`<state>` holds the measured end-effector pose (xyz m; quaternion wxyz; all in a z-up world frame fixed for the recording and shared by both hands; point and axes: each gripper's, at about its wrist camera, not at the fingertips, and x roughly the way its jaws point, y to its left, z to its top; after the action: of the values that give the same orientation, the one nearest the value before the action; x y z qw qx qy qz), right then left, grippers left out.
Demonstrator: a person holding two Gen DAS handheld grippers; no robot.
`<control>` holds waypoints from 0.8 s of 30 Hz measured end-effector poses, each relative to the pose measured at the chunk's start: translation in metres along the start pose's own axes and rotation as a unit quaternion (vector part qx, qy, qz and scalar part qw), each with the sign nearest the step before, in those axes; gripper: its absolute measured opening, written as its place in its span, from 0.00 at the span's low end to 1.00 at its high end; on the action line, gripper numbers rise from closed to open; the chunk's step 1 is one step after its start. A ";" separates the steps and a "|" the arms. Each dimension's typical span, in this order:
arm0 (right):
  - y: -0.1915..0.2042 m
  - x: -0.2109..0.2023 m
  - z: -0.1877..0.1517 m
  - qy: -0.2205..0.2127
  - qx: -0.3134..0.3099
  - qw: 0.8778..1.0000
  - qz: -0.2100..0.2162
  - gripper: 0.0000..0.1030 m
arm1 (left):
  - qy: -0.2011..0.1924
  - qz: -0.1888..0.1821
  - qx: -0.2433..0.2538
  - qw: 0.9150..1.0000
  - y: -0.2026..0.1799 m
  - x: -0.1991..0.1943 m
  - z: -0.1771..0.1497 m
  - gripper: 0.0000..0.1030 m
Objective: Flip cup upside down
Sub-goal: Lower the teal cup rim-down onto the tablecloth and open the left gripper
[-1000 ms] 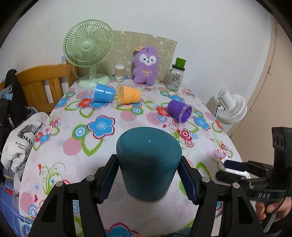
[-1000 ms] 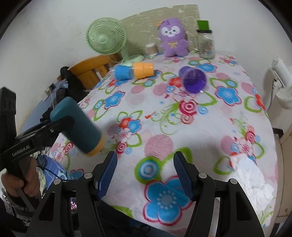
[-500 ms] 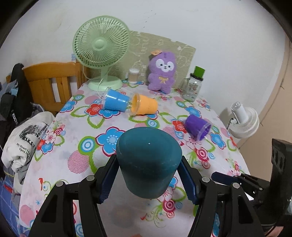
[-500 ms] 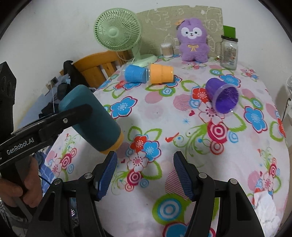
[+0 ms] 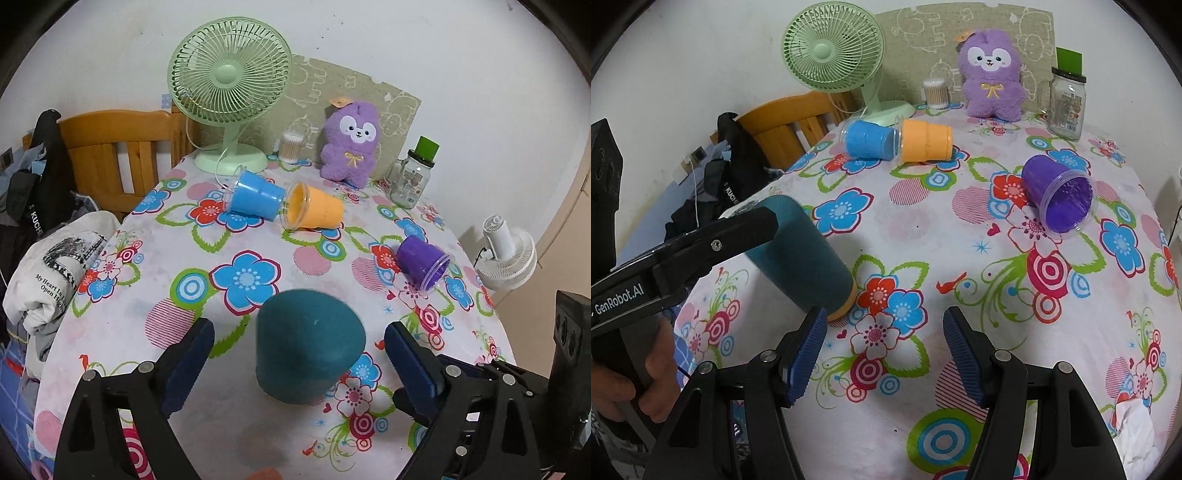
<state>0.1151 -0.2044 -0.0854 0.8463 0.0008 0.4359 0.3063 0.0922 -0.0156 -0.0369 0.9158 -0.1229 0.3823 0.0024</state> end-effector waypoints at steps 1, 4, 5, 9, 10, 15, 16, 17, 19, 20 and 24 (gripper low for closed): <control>0.000 0.000 0.000 0.000 0.000 1.000 0.000 0.66 | 0.001 0.001 0.000 1.000 0.000 0.000 0.000 0.92; 0.002 -0.002 -0.001 -0.002 -0.001 1.000 -0.001 0.66 | 0.001 0.000 -0.001 1.000 0.001 -0.001 0.000 0.92; 0.002 -0.002 -0.001 -0.002 -0.001 1.000 0.000 0.66 | 0.001 0.001 0.000 1.000 0.000 -0.002 -0.001 0.92; 0.003 -0.006 -0.001 -0.004 -0.002 1.000 0.000 0.66 | -0.002 0.000 0.000 1.000 -0.001 -0.006 -0.002 0.92; 0.004 -0.007 -0.001 -0.005 -0.002 1.000 0.000 0.66 | -0.003 0.000 0.000 1.000 -0.001 -0.007 -0.002 0.92; 0.007 -0.011 -0.001 -0.010 -0.004 1.000 0.000 0.66 | -0.005 0.000 0.000 1.000 -0.002 -0.010 -0.003 0.92; 0.007 -0.012 -0.001 -0.010 -0.004 1.000 0.000 0.66 | -0.006 0.000 0.000 1.000 -0.002 -0.010 -0.003 0.92; 0.008 -0.012 -0.001 -0.010 -0.005 1.000 0.000 0.66 | -0.006 0.001 0.000 1.000 -0.002 -0.011 -0.003 0.92; 0.008 -0.012 -0.001 -0.011 -0.004 1.000 0.001 0.66 | -0.007 0.000 -0.001 1.000 -0.002 -0.012 -0.004 0.92; 0.008 -0.013 -0.001 -0.011 -0.004 1.000 0.001 0.66 | -0.007 0.001 0.000 1.000 -0.002 -0.013 -0.004 0.92; 0.011 -0.017 -0.001 -0.016 -0.004 1.000 0.001 0.66 | -0.010 0.001 -0.001 1.000 -0.001 -0.017 -0.004 0.92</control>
<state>0.1016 -0.2049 -0.0702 0.8529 0.0028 0.4207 0.3091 0.0770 -0.0159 -0.0276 0.9193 -0.1239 0.3735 0.0046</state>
